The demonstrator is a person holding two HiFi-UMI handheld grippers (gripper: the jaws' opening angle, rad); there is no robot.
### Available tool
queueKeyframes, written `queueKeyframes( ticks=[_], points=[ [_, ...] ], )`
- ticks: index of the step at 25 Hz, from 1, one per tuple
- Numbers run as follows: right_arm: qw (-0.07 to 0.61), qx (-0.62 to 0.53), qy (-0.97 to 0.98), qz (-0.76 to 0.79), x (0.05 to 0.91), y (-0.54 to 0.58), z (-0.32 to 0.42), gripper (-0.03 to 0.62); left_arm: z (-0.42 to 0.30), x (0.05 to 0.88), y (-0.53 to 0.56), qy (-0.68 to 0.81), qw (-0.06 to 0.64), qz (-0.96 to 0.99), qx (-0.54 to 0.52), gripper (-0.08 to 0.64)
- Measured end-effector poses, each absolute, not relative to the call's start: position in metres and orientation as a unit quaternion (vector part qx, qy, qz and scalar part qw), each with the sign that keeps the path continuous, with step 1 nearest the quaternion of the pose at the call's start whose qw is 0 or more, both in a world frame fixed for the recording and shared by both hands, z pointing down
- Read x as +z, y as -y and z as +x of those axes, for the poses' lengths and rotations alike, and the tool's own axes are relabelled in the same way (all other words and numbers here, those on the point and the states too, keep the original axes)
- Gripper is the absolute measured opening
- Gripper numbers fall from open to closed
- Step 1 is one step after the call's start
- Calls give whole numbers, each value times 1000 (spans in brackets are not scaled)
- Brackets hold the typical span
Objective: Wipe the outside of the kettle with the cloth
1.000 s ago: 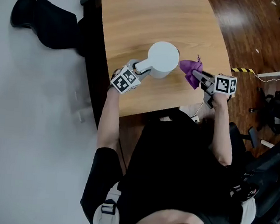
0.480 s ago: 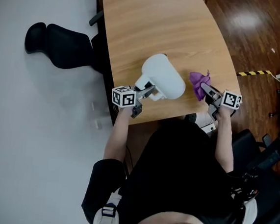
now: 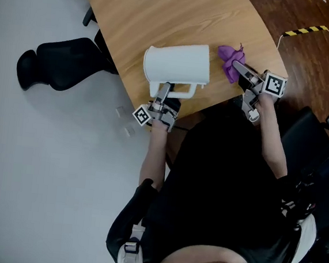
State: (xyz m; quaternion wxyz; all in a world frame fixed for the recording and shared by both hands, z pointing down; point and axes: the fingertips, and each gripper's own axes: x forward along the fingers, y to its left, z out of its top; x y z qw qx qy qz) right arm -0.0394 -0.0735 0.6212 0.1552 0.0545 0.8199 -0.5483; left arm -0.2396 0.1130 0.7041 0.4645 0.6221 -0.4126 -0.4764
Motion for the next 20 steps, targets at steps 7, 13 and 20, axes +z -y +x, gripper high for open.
queueKeyframes(
  ticks=[7, 13, 20],
  points=[
    [288, -479, -809, 181, 480, 56, -34, 55, -226, 598, -118, 341, 302, 677, -578, 62],
    [276, -342, -851, 289, 369, -27, 0, 55, -172, 507, -157, 291, 214, 745, -562, 64],
    [141, -331, -918, 164, 467, -10, -55, 57, -197, 504, -177, 259, 160, 747, -591, 63]
  ],
)
